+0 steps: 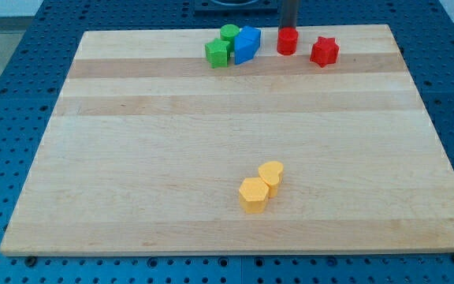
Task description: Move the red blocks close right to the blue cube
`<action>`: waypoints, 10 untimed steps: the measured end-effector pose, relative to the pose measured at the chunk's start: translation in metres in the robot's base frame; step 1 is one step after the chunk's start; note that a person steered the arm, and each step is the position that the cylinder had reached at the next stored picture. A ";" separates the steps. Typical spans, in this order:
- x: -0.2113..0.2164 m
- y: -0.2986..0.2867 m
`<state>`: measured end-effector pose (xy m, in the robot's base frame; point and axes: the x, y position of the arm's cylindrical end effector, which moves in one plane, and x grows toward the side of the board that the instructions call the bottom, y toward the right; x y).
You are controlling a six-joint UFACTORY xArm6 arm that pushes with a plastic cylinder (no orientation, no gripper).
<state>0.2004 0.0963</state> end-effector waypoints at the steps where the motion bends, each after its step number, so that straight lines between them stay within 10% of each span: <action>1: -0.008 0.030; 3: 0.063 0.122; 7: 0.103 0.031; 10: 0.043 0.055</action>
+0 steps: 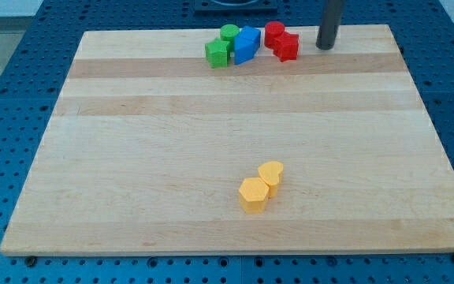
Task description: Move the red blocks close right to the blue cube
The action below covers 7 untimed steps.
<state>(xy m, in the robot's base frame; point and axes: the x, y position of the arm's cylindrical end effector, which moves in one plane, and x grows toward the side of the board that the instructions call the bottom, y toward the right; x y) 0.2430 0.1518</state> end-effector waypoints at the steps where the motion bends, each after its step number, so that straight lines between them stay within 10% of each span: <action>1: 0.000 -0.036; 7: -0.051 -0.050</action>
<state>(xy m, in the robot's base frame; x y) 0.1916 0.1015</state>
